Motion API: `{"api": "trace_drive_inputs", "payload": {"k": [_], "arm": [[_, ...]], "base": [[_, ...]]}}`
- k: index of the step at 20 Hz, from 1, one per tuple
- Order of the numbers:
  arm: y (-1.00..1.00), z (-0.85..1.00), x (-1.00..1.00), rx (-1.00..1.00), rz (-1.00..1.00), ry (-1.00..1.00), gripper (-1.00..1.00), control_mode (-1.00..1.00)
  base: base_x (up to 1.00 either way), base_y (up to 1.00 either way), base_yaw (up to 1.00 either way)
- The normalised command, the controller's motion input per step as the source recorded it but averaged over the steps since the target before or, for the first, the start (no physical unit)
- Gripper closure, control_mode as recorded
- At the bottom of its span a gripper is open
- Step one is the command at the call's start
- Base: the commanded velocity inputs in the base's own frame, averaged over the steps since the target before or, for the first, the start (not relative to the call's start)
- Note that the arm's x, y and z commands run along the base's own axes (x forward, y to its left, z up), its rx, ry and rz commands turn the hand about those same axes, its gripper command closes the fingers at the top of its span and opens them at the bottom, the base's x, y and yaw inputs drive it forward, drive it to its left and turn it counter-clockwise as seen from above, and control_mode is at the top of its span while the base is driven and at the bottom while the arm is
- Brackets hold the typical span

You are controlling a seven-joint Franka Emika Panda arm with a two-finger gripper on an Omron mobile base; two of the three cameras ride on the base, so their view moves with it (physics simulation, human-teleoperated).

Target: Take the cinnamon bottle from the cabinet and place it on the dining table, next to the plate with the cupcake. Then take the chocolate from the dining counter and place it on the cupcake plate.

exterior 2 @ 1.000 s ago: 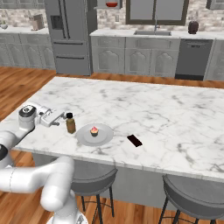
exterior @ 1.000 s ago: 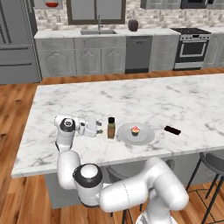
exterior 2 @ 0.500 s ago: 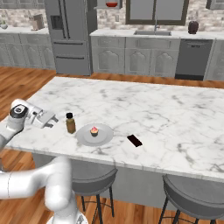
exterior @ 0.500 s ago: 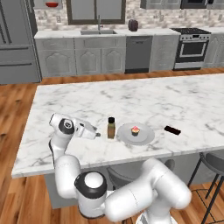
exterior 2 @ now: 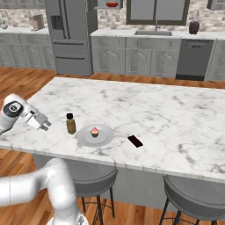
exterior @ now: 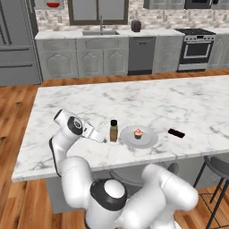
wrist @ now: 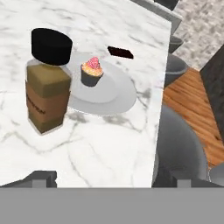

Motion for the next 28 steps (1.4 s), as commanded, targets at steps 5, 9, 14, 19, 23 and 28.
{"api": "trace_drive_inputs", "payload": {"k": [5,9,14,19,23,28], "arm": [[-0.18,0.34,-0.67,0.24,0.22,0.09,-1.00,-1.00],[-0.29,0.28,-0.64,0.17,0.30,0.01,-1.00,-1.00],[-0.40,0.21,-0.59,0.16,0.28,0.05,-1.00,-1.00],[-0.47,0.20,-0.52,0.17,0.24,0.06,-1.00,-1.00],[-0.51,0.28,-0.37,0.21,0.21,0.05,-1.00,-1.00],[-0.56,0.25,-0.28,0.31,0.15,0.09,-1.00,-1.00]], "base": [[0.00,0.00,0.00],[0.00,0.00,0.00],[0.00,0.00,0.00],[0.00,0.00,0.00],[0.00,0.00,0.00],[0.00,0.00,0.00]]}}
